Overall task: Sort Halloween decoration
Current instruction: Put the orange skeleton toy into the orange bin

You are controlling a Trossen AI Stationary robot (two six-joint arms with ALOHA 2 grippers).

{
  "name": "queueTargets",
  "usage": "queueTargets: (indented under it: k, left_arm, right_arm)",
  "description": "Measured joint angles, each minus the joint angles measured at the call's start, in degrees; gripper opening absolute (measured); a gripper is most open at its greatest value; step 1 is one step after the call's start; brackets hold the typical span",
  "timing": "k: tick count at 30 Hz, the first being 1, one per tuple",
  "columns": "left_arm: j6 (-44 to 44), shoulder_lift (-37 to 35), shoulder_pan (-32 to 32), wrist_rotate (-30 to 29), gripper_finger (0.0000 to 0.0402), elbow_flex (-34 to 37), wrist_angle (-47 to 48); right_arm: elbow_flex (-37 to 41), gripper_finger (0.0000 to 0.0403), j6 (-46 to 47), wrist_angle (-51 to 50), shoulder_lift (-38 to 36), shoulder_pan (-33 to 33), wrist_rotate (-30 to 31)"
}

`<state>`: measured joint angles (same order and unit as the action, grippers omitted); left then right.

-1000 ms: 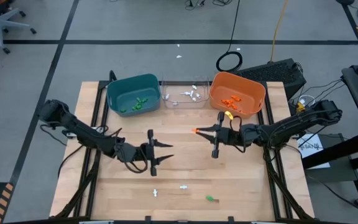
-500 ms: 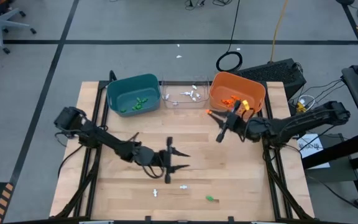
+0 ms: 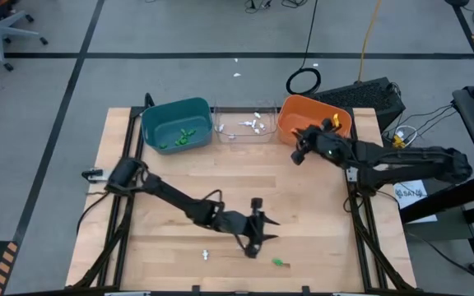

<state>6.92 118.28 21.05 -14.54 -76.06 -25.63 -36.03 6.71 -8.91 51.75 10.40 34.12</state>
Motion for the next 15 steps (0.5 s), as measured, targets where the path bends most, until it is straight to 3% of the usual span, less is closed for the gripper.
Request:
queueTargets:
  k: [7,15]
  left_arm:
    - [-4.89,4.58,-1.02,6.56,0.0167,-6.54,7.67]
    - [-7.44,4.56,-1.16,10.04,0.0167,-6.98,9.31]
  right_arm:
    - [0.0,0.0018,4.26,-5.1,4.53,10.1,-5.82]
    - [0.02,0.0018,5.04,-6.13,12.81,18.75,-9.53]
